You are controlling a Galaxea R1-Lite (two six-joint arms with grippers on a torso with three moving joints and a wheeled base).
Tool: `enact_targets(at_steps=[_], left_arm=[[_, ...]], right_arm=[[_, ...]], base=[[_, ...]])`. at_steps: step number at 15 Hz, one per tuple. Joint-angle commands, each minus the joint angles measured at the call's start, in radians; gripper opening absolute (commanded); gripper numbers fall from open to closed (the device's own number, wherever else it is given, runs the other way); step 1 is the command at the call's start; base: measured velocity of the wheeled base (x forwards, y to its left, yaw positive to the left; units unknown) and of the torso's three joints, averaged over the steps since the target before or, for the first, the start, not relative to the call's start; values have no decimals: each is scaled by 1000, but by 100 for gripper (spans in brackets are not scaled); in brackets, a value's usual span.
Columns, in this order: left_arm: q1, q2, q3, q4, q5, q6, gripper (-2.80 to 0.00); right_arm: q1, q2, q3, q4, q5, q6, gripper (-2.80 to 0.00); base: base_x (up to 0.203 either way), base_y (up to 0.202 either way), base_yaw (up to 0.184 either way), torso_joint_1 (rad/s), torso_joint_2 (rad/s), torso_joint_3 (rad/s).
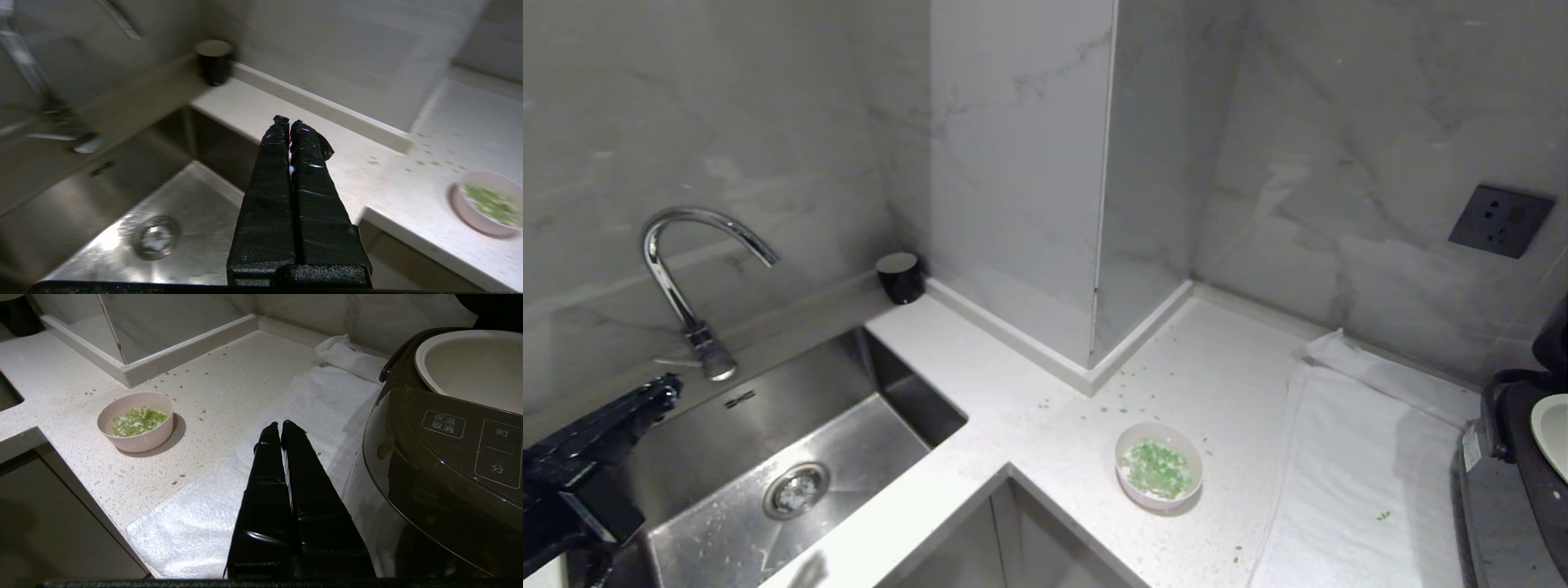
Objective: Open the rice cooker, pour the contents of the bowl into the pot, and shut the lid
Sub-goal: Pour the water from the bowl into the rice cooker
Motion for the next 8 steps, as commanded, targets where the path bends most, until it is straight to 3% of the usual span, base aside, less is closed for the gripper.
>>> enact_targets(at_steps=[1,3,8], left_arm=[[117,-189,6,100,68,16,-280],[183,-314,12,193,95,32,-280],[202,-586,63,366,100,76,-280]], right_arm=[[0,0,0,0,0,-2,-280],[0,0,0,0,0,-2,-280],[0,0,0,0,0,0,-280]], base=[[0,0,0,0,0,0],[0,0,0,0,0,0],[0,0,0,0,0,0]])
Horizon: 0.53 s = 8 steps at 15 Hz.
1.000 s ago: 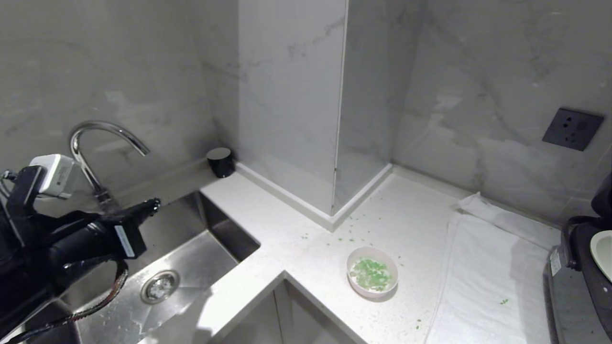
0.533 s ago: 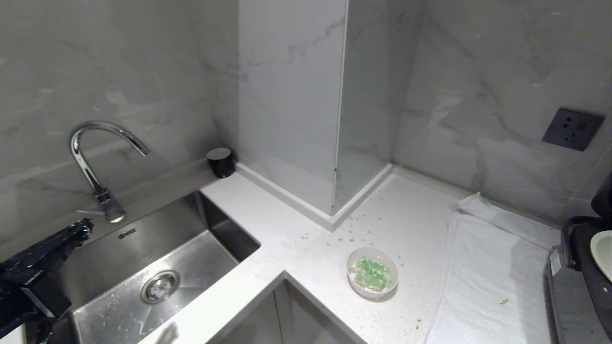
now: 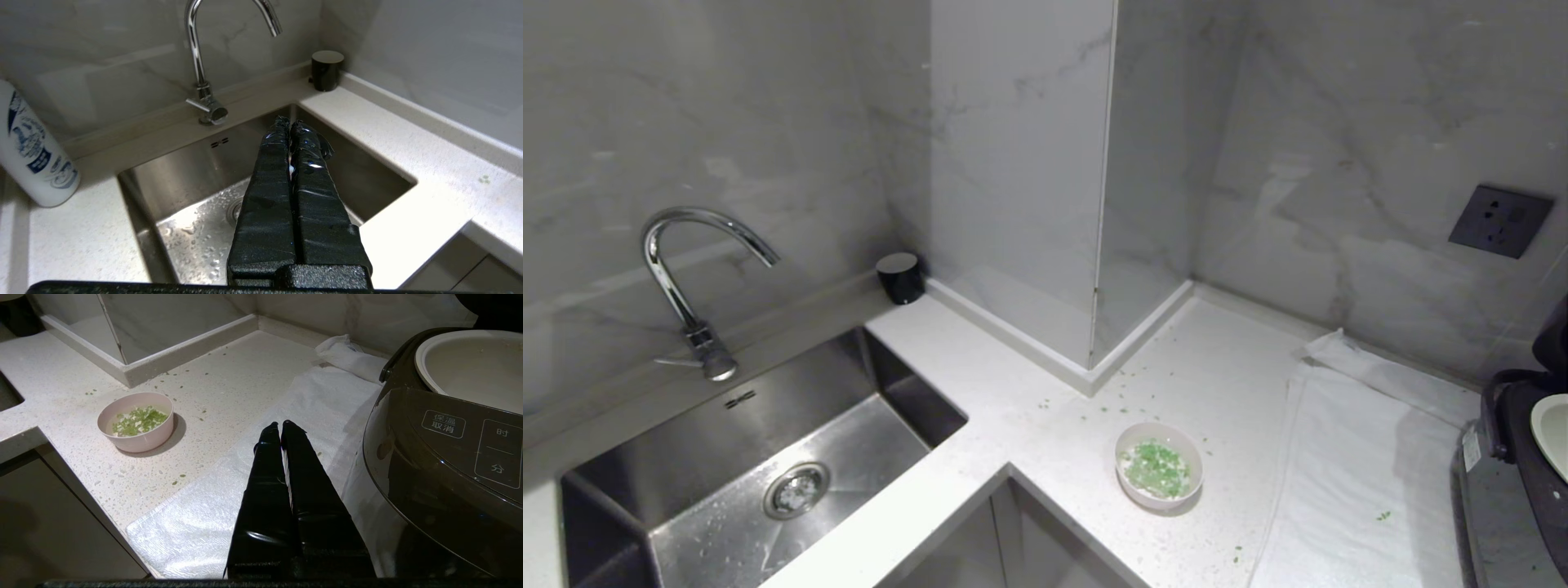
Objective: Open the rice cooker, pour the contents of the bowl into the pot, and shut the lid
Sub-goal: Pour the water from the bowl into the rice cooker
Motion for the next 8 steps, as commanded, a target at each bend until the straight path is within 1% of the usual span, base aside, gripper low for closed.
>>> enact_targets(at_steps=[1,3,5,6,7,8], left_arm=[[22,-179,21,75,1,31,-280],[39,-281,36,146,-3,76,-280],[47,-382,99,225,-48,90,-280],[48,-397,143,246,-67,89,-280],[49,-396,157,259,-101,65,-280],[51,-395,158,261,-149,50,-280]], right_arm=[[0,0,0,0,0,0,-280],[0,0,0,0,0,0,-280],[0,0,0,0,0,0,-280],[0,0,0,0,0,0,-280],[0,0,0,0,0,-1,-280],[0,0,0,0,0,-1,-280]], base=[[0,0,0,0,0,0],[0,0,0,0,0,0],[0,0,0,0,0,0],[0,0,0,0,0,0],[0,0,0,0,0,0],[0,0,0,0,0,0]])
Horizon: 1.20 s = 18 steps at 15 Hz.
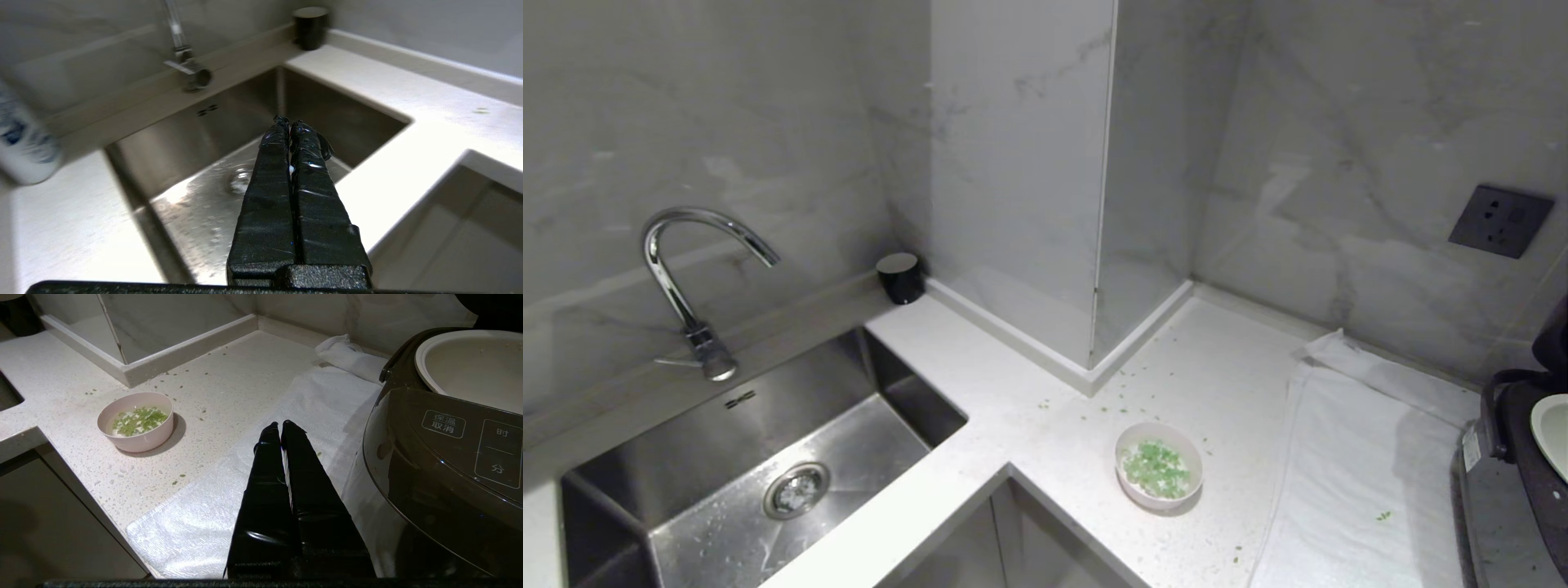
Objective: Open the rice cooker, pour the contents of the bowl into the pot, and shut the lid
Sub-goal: Pour the water from the bowl into the rice cooker
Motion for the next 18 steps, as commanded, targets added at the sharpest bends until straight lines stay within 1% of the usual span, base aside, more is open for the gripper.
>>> enact_targets(at_steps=[1,2,4,14,18], left_arm=[[3,-41,23,3,-79,-15,-280],[4,-41,22,13,-97,-12,-280],[4,-39,31,83,-163,-11,-280],[3,-39,30,86,-179,-17,-280],[3,-39,30,86,-179,-17,-280]], right_arm=[[0,0,0,0,0,-1,-280],[0,0,0,0,0,0,-280],[0,0,0,0,0,-1,-280],[0,0,0,0,0,-1,-280],[0,0,0,0,0,-1,-280]], base=[[0,0,0,0,0,0],[0,0,0,0,0,0],[0,0,0,0,0,0],[0,0,0,0,0,0],[-177,0,-1,-1,4,3]])
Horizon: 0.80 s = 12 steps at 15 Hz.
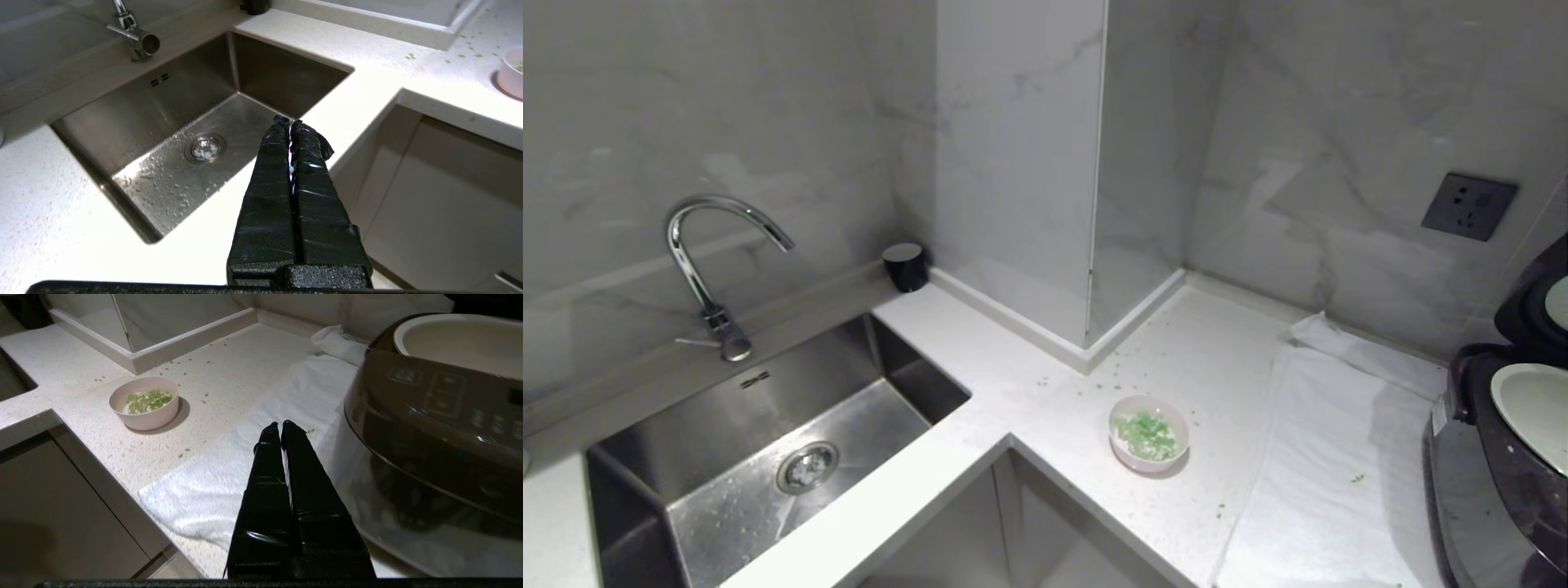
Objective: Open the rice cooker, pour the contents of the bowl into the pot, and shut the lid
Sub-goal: Pour the water from the bowl into the rice cooker
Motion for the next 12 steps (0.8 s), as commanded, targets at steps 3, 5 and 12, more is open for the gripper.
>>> enact_targets(at_steps=[3,5,12], left_arm=[[0,1,0,2,-3,2,-280],[0,1,0,1,-2,0,-280],[0,1,0,1,-2,-1,-280]], right_arm=[[0,0,0,0,0,1,-280],[0,0,0,0,0,0,-280],[0,0,0,0,0,0,-280]], base=[[-139,0,-5,-2,4,4],[0,0,0,0,0,0],[2,2,-12,-1,1,1]])
